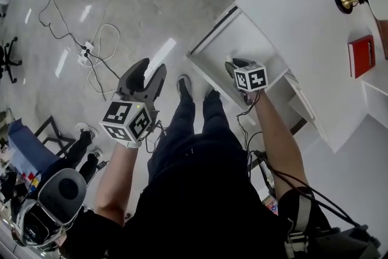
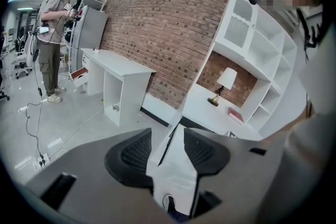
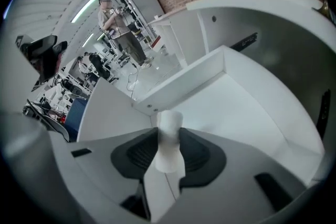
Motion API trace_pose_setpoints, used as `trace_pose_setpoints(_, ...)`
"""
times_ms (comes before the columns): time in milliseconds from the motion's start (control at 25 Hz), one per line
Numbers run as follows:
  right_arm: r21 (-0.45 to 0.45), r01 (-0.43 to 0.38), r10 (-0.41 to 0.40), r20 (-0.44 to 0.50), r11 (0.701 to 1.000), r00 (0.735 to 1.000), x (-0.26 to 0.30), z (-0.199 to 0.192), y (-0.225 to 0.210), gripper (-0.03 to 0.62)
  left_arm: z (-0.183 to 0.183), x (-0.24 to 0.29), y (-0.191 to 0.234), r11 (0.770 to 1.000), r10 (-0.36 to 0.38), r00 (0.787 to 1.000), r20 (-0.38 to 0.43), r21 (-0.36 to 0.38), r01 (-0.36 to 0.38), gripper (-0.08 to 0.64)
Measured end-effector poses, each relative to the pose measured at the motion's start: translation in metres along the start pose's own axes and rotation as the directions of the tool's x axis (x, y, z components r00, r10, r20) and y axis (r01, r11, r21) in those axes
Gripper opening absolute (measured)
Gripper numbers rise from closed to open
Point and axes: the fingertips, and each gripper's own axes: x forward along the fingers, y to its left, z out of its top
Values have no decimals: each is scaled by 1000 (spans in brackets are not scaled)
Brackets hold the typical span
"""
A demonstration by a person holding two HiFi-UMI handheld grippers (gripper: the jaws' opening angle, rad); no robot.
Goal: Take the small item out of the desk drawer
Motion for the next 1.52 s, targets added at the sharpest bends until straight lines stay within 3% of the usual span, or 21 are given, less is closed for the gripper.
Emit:
trace_pose_setpoints(280,-9,119,-115,193,993,974,-68,36,1,124,35,-6,-26,997,-62,997,55,53,59,192)
trace_pose_setpoints(600,19,250,-238,383,968,893,-154,60,11,124,71,-16,-48,990,-108,987,121,105,96,192)
trace_pose_setpoints(760,43,307,-290,469,951,834,-200,73,22,124,83,-24,-53,986,-129,981,142,123,112,192)
trace_pose_setpoints(1040,125,383,-377,598,915,708,-276,87,35,124,103,-34,-72,970,-197,965,172,176,167,192)
trace_pose_setpoints(1520,321,458,-548,633,829,548,-363,71,12,124,122,-37,-94,930,-306,939,157,258,260,192)
